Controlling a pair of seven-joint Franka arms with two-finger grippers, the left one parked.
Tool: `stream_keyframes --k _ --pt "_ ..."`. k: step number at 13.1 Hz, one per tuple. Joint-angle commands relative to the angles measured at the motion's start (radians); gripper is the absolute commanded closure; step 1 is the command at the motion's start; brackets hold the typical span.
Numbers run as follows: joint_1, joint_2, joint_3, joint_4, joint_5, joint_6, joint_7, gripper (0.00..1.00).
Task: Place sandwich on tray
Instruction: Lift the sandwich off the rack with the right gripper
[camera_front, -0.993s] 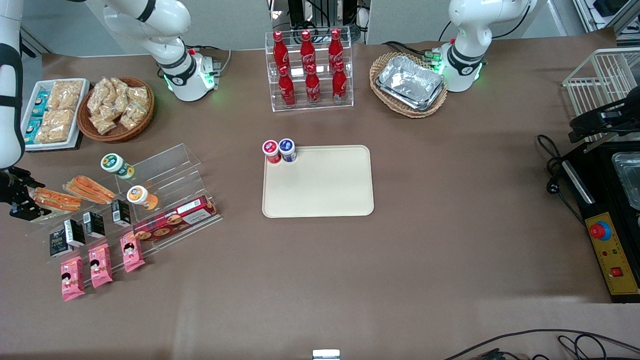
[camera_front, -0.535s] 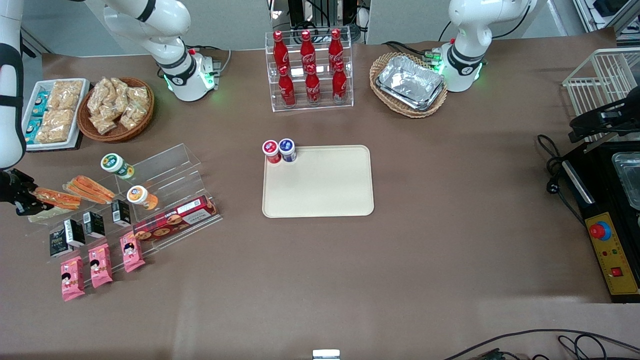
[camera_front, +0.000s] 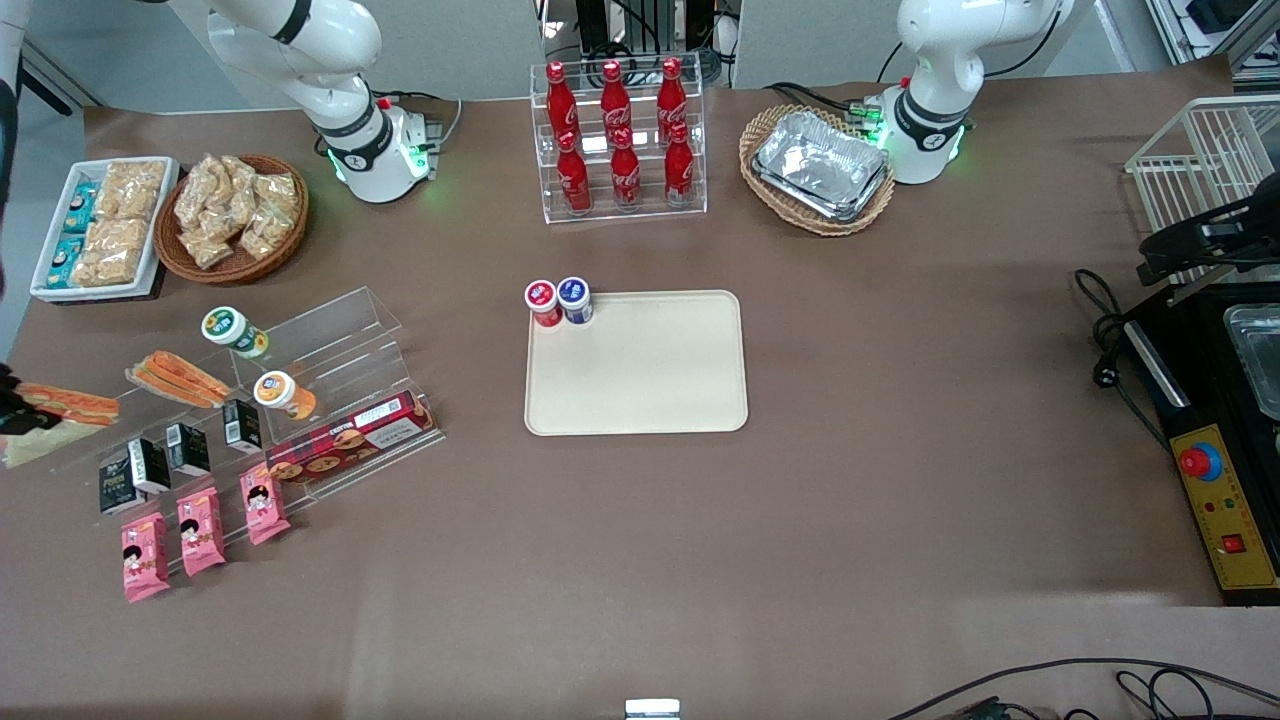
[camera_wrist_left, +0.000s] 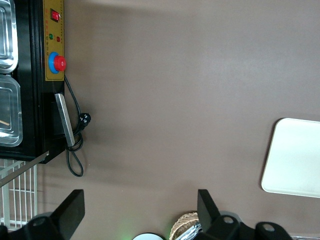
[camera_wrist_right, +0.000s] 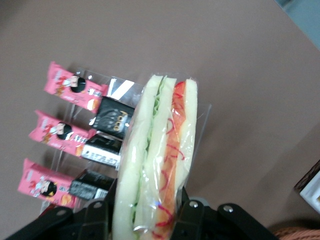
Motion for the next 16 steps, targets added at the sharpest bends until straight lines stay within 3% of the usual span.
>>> stream_keyframes --k 1,5,8,16 --pt "0.004 0.015 0.005 0.160 0.009 -0.174 -0.161 0.55" --pt "0.078 -0.015 0.028 0.302 0.011 -0.442 -0.194 0.55" --pt "0.164 -0.016 0.063 0.332 0.011 -0.484 -0.252 0.55" --pt "0.204 -0.050 0.382 0.330 -0.009 -0.480 -0.574 0.55"
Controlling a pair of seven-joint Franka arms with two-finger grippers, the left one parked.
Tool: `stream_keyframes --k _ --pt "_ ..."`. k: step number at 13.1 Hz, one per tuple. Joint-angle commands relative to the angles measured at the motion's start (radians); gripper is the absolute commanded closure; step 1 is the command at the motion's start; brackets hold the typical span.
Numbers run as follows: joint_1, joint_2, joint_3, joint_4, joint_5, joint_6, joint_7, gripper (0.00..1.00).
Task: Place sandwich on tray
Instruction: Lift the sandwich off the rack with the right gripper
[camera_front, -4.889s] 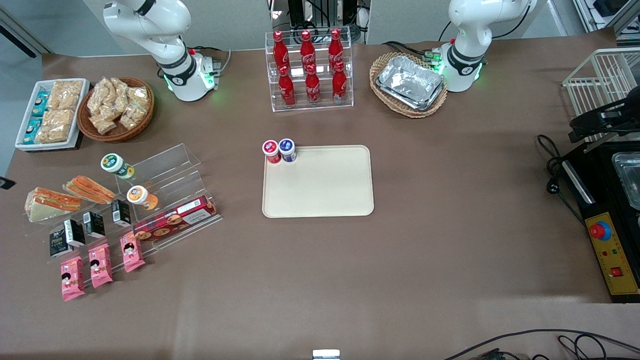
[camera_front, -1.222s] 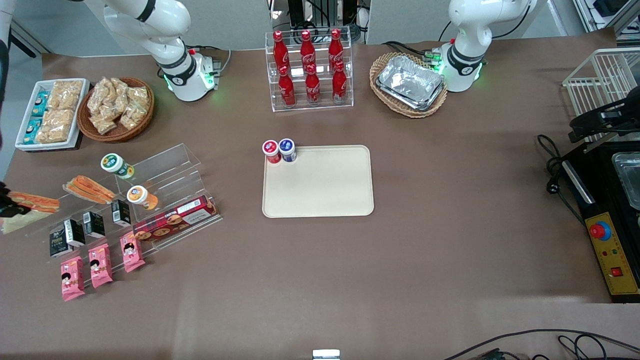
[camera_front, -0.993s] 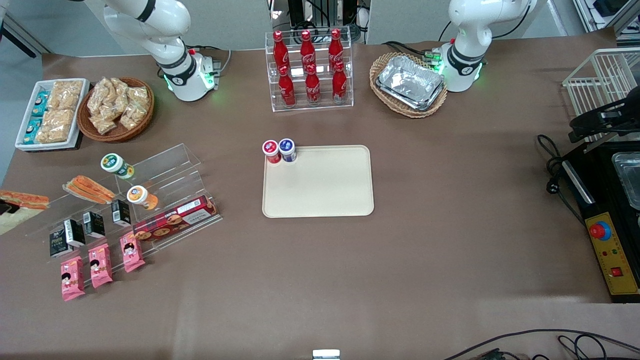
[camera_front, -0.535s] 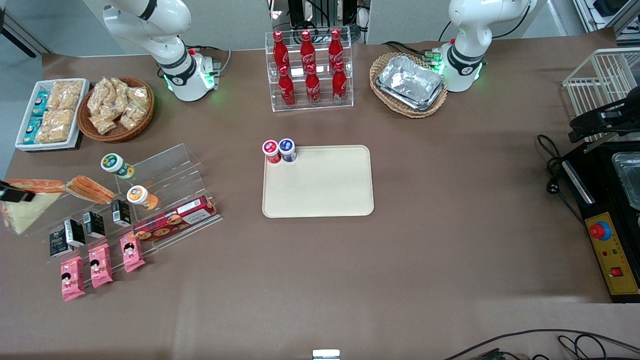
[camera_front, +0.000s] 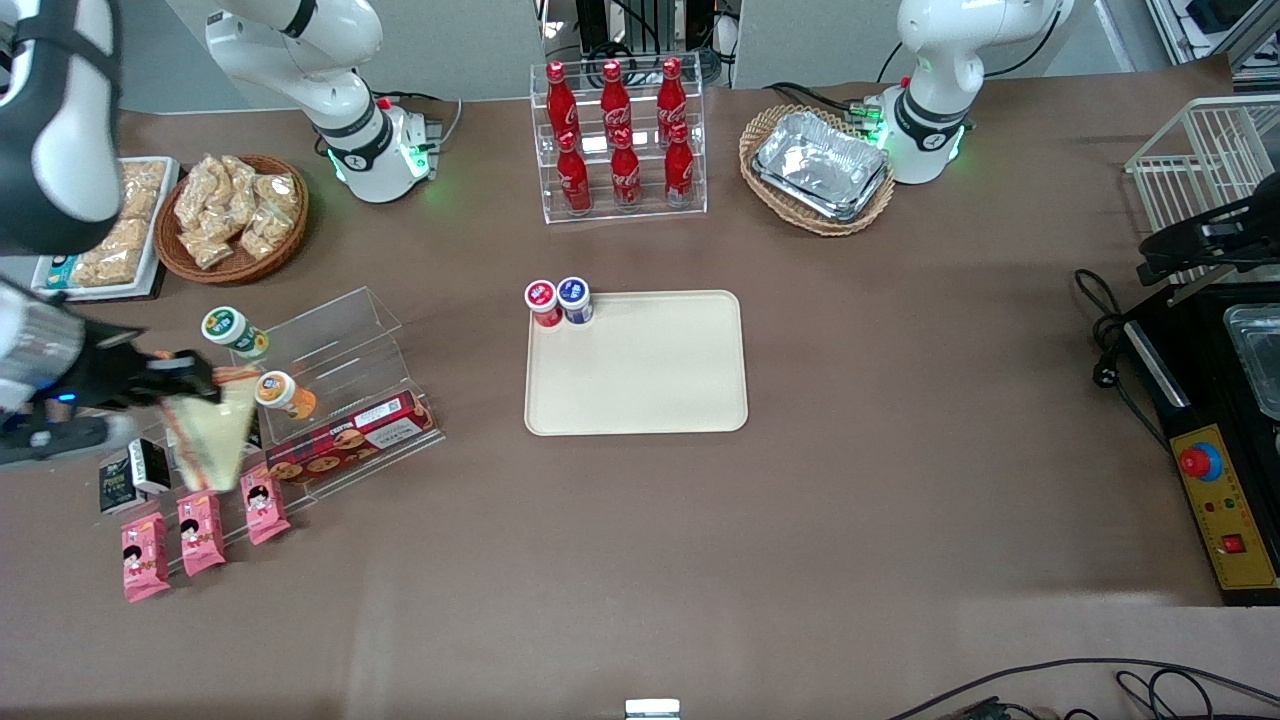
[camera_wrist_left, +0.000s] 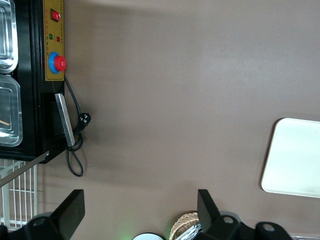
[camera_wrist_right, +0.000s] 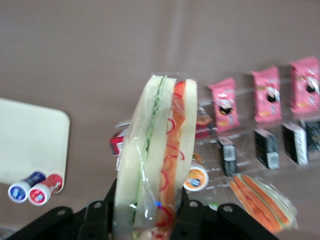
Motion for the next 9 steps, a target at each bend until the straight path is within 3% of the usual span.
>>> stream_keyframes --k 1,5,9 --pt "-0.005 -0.002 0.114 0.009 -0.049 -0.018 -0.152 0.55" --pt "0.076 0.021 0.231 0.009 -0.213 -0.010 -0.262 0.55" --pt "0.174 0.052 0.243 0.006 -0.224 0.055 -0.459 0.55"
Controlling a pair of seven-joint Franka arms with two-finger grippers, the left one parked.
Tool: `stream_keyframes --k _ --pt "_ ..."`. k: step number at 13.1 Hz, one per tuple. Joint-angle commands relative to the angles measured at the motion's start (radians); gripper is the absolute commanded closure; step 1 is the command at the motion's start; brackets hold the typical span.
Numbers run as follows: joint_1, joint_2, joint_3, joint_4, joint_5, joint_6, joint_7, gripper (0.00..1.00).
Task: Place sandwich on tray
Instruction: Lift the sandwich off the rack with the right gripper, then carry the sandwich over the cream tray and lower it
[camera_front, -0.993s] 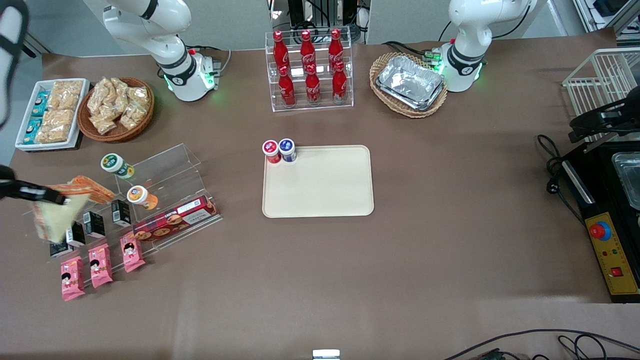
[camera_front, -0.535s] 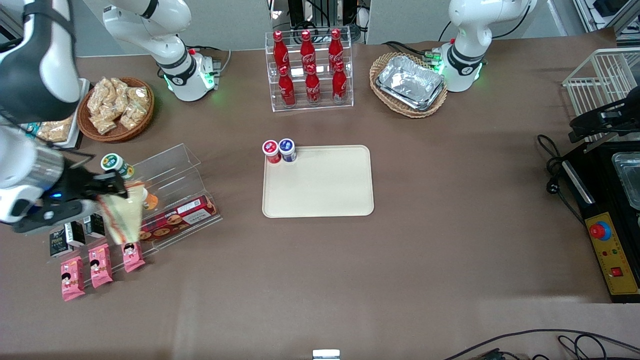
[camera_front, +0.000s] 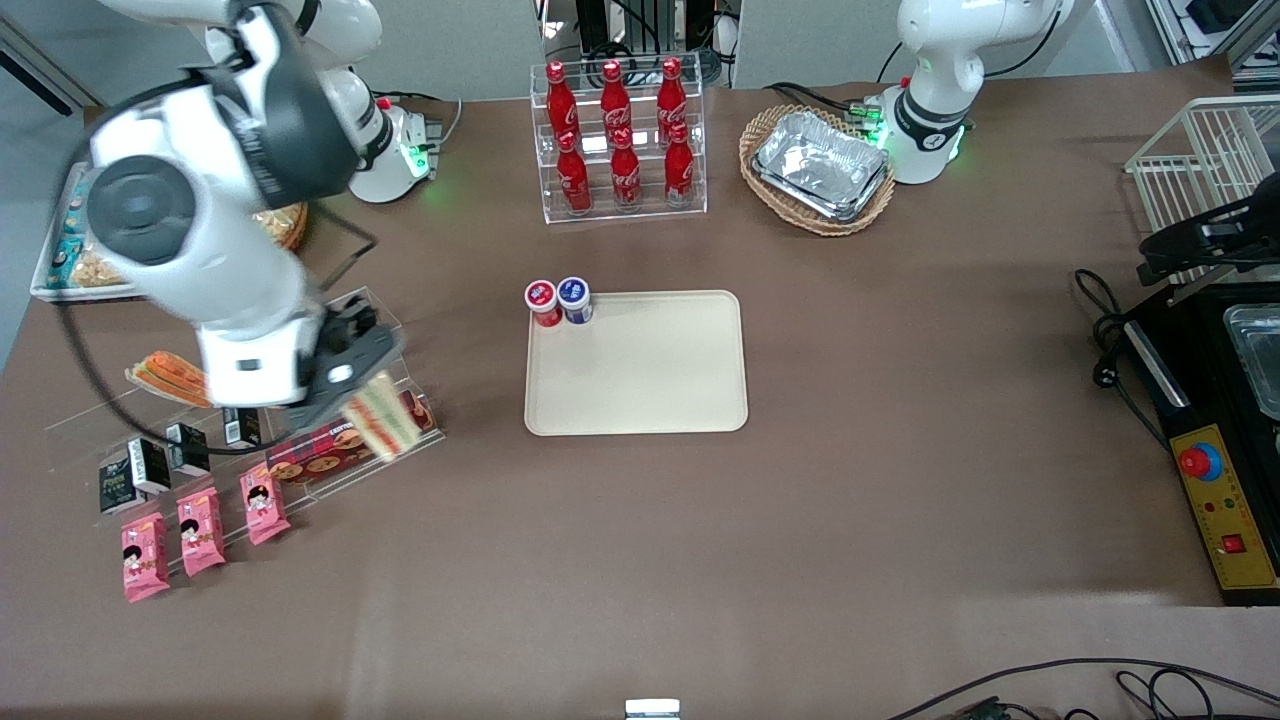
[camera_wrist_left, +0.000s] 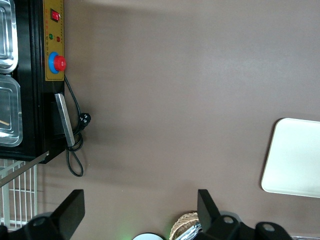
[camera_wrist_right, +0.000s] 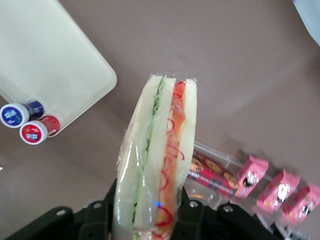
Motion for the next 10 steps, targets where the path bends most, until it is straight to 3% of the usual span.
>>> stream_keyframes --k 1,5,7,10 --pt "0.070 0.041 0.003 0.007 -0.024 0.064 -0.173 0.55" --pt "0.185 0.111 0.003 -0.010 -0.039 0.188 -0.278 0.54" --pt "0.251 0.154 0.003 -0.024 -0.103 0.240 -0.283 0.55" --pt "0.325 0.202 0.003 -0.064 -0.125 0.334 -0.290 0.55"
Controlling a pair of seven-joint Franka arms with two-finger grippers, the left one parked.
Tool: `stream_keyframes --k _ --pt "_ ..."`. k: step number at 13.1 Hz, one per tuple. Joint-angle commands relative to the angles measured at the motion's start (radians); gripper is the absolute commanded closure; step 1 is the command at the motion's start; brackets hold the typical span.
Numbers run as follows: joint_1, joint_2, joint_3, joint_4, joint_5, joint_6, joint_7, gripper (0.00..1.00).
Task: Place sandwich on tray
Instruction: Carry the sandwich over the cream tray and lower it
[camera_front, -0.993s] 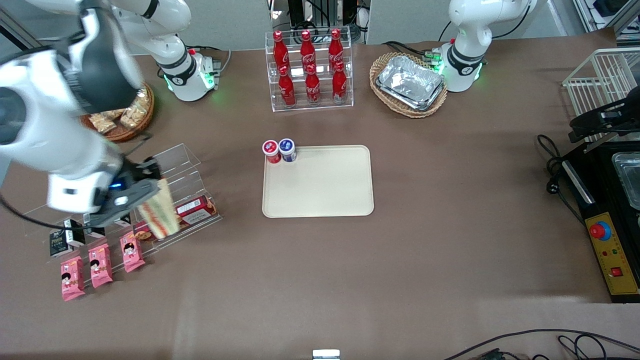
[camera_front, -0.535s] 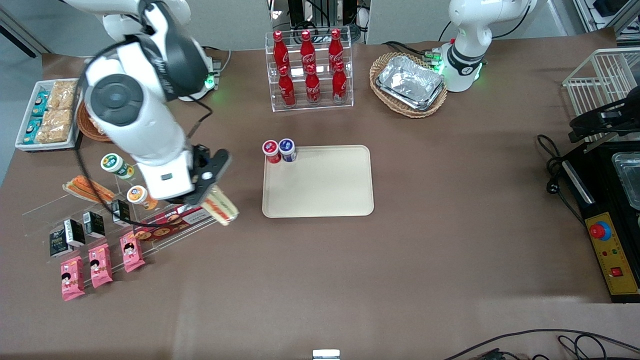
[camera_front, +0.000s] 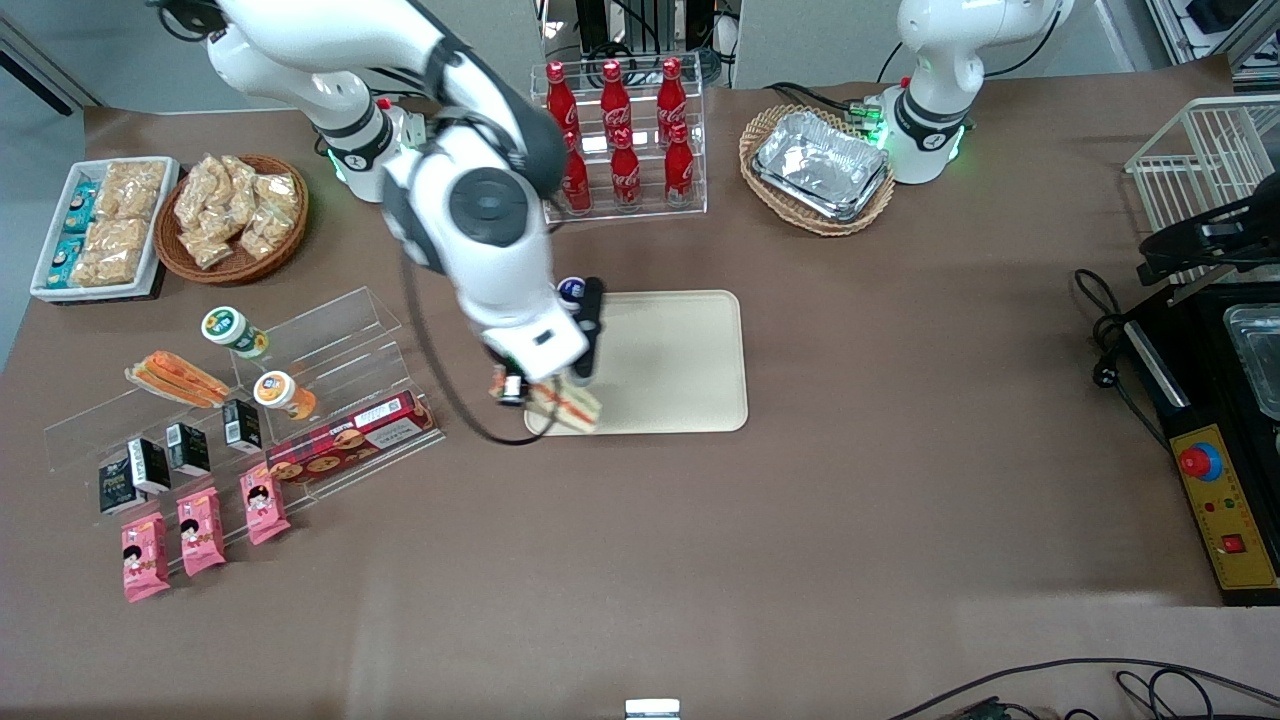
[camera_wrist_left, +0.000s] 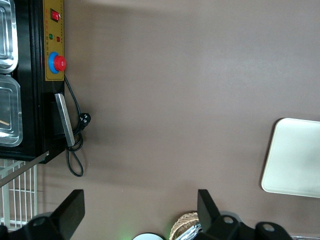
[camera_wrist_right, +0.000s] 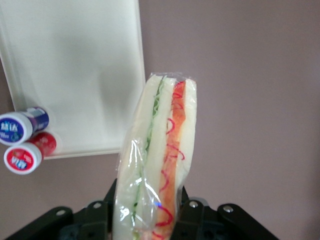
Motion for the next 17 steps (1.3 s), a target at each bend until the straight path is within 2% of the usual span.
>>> stream_keyframes --k 1,9,17 --pt "0.063 0.040 -0.003 -0.052 -0.050 0.103 -0.030 0.55" --pt "0.154 0.133 -0.005 -0.214 -0.075 0.403 -0.053 0.55" --pt "0.150 0.202 -0.009 -0.227 -0.104 0.479 -0.051 0.53"
